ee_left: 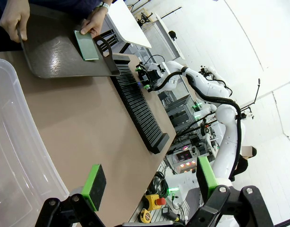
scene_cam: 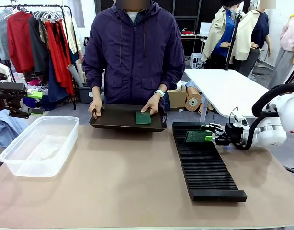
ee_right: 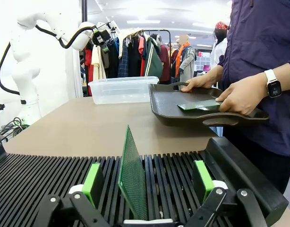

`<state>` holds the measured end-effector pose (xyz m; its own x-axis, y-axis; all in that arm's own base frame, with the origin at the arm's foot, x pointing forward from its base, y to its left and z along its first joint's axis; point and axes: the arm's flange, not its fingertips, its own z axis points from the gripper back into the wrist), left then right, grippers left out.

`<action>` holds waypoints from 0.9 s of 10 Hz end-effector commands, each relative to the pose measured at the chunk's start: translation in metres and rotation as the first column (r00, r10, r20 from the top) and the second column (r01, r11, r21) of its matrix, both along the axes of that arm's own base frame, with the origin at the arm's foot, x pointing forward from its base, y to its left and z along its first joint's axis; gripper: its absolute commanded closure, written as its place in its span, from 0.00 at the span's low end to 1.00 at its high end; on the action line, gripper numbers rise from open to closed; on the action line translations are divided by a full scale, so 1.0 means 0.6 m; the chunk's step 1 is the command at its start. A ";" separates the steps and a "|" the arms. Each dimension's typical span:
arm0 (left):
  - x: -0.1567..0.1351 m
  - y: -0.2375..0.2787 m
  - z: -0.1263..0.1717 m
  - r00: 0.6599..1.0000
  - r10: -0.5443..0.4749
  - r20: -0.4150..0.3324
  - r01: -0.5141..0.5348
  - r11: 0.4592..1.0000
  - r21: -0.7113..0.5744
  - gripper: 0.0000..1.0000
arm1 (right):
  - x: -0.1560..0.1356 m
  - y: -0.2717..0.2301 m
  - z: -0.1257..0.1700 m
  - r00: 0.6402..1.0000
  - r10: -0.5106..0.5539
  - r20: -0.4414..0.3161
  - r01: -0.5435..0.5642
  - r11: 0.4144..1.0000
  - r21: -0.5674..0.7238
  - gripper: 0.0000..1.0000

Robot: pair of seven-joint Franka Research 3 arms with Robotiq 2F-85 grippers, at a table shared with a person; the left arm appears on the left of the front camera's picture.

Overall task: Sort PCBs into racks and boxes based on the side picked up.
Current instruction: If the short side of the Blank PCB is picked up, insert it into the PCB Rack ; if the long side is picked up, place it in the Organizing box, then pick up the Blank PCB handed by the Human.

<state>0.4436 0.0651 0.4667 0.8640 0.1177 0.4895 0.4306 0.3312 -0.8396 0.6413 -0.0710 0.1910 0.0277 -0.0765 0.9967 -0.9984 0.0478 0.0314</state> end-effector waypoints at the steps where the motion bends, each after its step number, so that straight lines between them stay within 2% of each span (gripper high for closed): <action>1: -0.002 0.001 0.003 1.000 0.002 -0.006 -0.002 1.000 -0.002 0.00 | 0.000 0.001 0.000 1.000 -0.001 0.000 0.001 1.000 0.001 0.00; 9: -0.002 0.001 0.003 1.000 0.002 -0.006 -0.002 1.000 -0.002 0.00 | 0.000 0.001 0.000 1.000 -0.001 0.000 0.001 1.000 0.001 0.00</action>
<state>0.4436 0.0651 0.4667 0.8640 0.1177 0.4895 0.4306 0.3312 -0.8396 0.6412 -0.0710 0.1910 0.0278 -0.0765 0.9967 -0.9984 0.0478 0.0315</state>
